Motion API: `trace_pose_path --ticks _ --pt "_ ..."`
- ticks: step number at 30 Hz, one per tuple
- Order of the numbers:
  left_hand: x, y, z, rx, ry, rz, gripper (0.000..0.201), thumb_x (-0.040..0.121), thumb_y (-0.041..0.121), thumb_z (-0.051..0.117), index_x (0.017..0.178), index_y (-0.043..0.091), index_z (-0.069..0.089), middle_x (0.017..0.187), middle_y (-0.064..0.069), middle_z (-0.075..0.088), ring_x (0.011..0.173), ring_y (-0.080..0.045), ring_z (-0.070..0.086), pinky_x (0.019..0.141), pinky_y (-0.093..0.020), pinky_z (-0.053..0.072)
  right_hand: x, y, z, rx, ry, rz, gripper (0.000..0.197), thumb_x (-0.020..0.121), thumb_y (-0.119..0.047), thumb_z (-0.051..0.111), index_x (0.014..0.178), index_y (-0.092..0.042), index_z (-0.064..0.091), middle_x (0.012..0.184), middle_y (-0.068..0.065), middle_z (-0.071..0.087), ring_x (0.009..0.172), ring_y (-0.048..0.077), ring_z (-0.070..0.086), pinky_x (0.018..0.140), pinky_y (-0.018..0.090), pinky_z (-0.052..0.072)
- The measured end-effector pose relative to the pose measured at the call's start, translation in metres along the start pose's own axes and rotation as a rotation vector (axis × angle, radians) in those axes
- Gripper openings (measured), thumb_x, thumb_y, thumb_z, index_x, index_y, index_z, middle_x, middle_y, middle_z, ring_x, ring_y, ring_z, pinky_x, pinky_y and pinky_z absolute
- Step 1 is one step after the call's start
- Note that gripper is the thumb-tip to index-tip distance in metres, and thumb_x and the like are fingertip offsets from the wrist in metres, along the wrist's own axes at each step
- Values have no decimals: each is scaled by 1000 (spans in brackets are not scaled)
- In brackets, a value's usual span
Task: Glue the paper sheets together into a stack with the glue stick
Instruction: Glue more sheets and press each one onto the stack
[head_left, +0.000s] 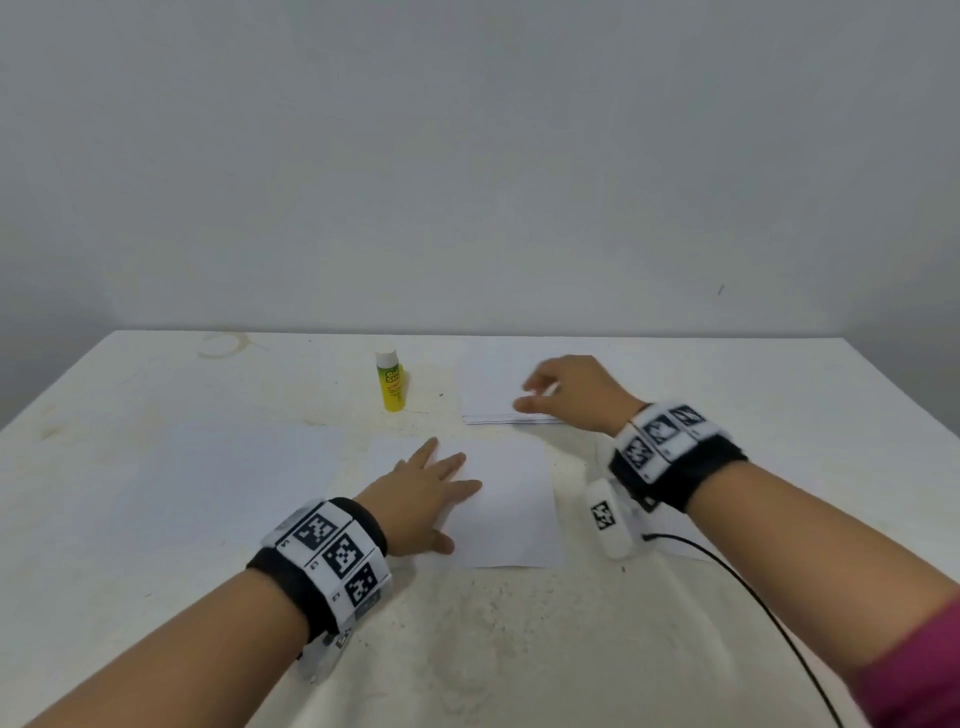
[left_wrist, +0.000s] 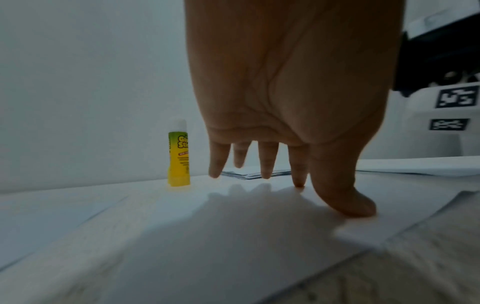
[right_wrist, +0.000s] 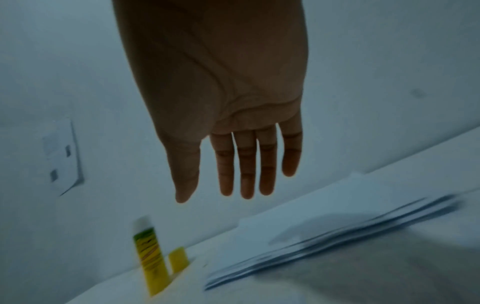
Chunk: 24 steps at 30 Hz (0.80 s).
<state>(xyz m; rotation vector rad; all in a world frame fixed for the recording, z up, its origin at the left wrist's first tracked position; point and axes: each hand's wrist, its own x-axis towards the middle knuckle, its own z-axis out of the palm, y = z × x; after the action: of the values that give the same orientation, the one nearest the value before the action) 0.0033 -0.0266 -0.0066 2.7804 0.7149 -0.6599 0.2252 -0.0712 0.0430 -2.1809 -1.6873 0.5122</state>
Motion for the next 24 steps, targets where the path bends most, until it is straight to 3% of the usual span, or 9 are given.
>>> trace_pose_path --ticks 4,9,11,12,13,15,19,22,24 --pt "-1 -6 3 -117 -80 -13 78 95 36 55 152 37 2 161 4 -11 147 -33 -9 117 -48 18 49 -55 32 44 -135 -105 42 84 -38 71 118 -15 63 114 2 65 106 16 59 88 22 42" --pt "4 -9 6 -132 -112 -15 76 96 38 53 153 35 3 161 6 -11 146 -32 -15 118 -51 11 94 -94 60 168 -132 -74 54 82 -31 74 128 -13 54 123 6 59 110 21 56 91 28 42" --pt "5 -9 7 -156 -107 -12 75 95 38 54 153 33 6 161 9 -5 146 -31 -16 119 -51 10 109 -101 66 153 -116 -66 39 82 -29 74 113 -11 60 113 6 61 101 22 55 82 27 43" --pt "5 -9 7 -169 -103 -12 75 95 38 54 153 32 7 161 10 -3 146 -30 -16 119 -51 10 115 -103 68 117 -119 -66 25 82 -29 74 95 -11 61 99 3 61 92 21 52 71 24 41" --pt "5 -10 7 -179 -102 -14 76 95 38 55 153 32 7 161 11 -1 146 -30 -17 119 -51 10 118 -103 69 100 -121 -67 25 83 -30 72 76 -14 55 82 -1 55 86 21 49 61 22 35" --pt "5 -10 7 -179 -104 -15 76 95 39 54 153 32 6 161 11 -3 146 -29 -17 119 -50 10 118 -102 66 110 -114 -81 38 85 -30 71 63 -18 42 69 -6 43 80 19 46 55 19 29" --pt "2 -9 6 -96 -112 -9 74 97 43 47 151 38 -3 159 10 -16 146 -29 -15 118 -48 16 91 -87 41 432 -223 -87 14 92 -29 62 99 -17 60 83 -4 59 75 22 62 67 29 50" --pt "1 -5 7 -24 -84 -29 73 98 49 42 150 40 -8 159 8 -17 147 -31 -10 114 -48 27 60 -57 8 395 -357 -80 35 87 -33 68 120 -27 60 90 -2 65 65 17 63 64 31 54" --pt "4 3 6 39 -59 -49 73 97 54 38 151 38 -8 160 4 -14 147 -35 -3 110 -47 32 43 -34 -10 205 -300 -46 56 75 -33 80 126 -26 59 92 0 66 62 13 57 56 23 48"
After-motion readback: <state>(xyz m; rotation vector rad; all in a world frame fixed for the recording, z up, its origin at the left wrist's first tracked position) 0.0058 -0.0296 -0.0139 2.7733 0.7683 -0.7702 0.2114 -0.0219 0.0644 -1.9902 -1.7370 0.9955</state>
